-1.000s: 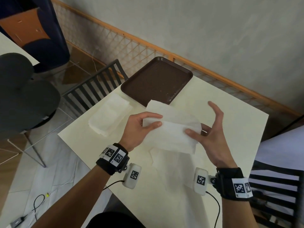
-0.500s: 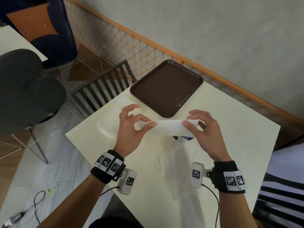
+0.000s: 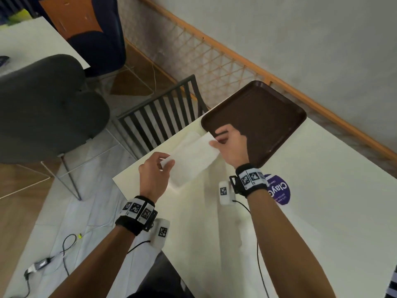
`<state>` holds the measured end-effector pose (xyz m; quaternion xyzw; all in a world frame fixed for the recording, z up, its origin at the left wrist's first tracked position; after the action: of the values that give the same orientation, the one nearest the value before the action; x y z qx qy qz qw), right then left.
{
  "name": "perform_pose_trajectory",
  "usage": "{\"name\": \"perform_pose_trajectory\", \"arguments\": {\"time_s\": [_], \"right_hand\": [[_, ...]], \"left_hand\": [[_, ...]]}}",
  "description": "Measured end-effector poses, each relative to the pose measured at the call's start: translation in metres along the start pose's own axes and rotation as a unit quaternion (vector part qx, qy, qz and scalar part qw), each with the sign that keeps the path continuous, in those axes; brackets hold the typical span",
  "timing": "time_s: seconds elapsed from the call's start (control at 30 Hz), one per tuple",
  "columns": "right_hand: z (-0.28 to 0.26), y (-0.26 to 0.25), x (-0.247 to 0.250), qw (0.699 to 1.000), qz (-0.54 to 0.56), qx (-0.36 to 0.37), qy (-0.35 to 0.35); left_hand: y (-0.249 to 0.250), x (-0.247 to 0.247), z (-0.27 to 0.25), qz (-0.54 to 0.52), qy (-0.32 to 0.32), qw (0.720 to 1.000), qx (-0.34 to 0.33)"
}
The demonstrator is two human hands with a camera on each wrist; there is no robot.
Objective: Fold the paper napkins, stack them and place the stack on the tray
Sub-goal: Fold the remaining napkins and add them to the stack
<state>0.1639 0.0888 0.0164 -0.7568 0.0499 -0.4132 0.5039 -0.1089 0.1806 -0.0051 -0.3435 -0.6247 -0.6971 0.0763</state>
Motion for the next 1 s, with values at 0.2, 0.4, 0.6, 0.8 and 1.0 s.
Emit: {"name": "perform_pose_trajectory", "arguments": {"time_s": [0.2,0.4,0.6,0.8,1.0], "right_hand": [[0.041,0.004,-0.061,0.996,-0.085,0.003,-0.001],[0.035,0.001,-0.07,0.994,-0.105,-0.002,-0.009],[-0.033,-0.004,-0.003,0.996,-0.07,0.042,0.036],[-0.135,0.064,0.073,0.994,-0.096,0.004,0.051],[-0.196,0.192,0.141,0.965,-0.207,-0.153,0.057]], "left_hand": [[-0.024,-0.007,0.019,0.052,-0.009,0.998,0.042],[-0.019,-0.017,0.013,0.14,-0.043,0.989,-0.004],[0.02,-0.021,-0.023,0.158,-0.002,0.981,-0.112],[0.051,-0.081,-0.087,0.061,-0.149,0.972,-0.169],[0.069,-0.173,-0.157,0.064,-0.293,0.934,-0.192]]}}
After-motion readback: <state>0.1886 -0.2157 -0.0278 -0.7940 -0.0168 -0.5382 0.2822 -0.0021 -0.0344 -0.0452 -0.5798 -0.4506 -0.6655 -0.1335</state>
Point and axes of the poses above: each hand's wrist, its own z-axis towards the middle knuckle, its own x-axis out of the back of the hand, y = z × x, the point moved 7 cm from there along z, towards the middle knuckle, and after that the axes turned 4 degrees about -x, right-handed, at the moved point
